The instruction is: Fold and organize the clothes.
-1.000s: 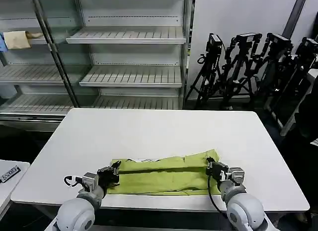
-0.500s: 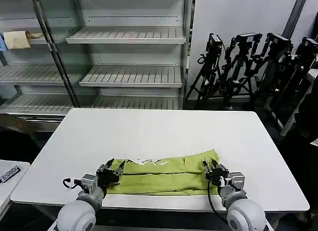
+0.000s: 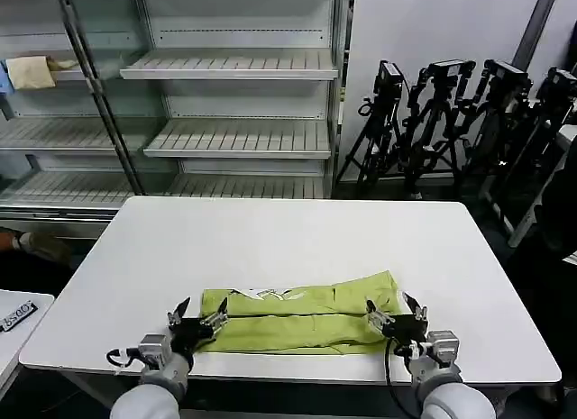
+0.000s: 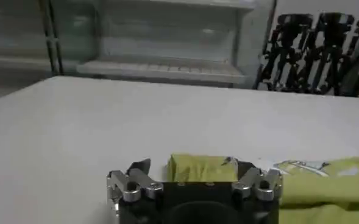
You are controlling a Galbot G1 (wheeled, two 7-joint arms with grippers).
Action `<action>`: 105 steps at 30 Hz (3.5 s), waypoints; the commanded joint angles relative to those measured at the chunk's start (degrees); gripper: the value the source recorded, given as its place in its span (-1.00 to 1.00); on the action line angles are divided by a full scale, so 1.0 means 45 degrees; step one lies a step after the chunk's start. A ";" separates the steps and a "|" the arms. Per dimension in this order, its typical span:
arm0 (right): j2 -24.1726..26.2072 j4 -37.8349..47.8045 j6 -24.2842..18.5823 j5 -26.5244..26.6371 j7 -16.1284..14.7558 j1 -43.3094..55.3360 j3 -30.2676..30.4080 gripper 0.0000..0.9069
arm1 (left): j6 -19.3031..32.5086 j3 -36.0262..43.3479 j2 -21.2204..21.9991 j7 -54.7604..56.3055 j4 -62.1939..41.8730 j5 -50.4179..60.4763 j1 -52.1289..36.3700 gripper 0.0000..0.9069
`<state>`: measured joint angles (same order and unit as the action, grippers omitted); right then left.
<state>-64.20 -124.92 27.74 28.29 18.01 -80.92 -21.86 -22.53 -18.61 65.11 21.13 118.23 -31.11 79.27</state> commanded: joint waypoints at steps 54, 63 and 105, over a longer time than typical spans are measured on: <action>0.0066 -0.0128 -0.0239 0.0280 0.0368 -0.0028 -0.0173 1.00 | 0.1014 -0.5907 -0.3799 -0.0792 -0.1001 -0.4590 0.0583 -0.96; 0.0195 -0.0027 -0.0339 0.0320 0.0318 -0.0254 -0.0306 1.00 | 0.0365 -0.5490 -0.3880 -0.0835 -0.0702 -0.7406 0.0140 -0.96; 0.0213 -0.0020 -0.0532 0.0244 0.0223 -0.0904 -0.0647 1.00 | 0.0324 0.2332 0.0322 0.0132 0.0195 -0.8057 -0.3162 -0.96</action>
<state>-63.21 -124.86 25.37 29.41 18.97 -84.87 -24.63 -21.23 -16.36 64.14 21.78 121.33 -72.09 67.55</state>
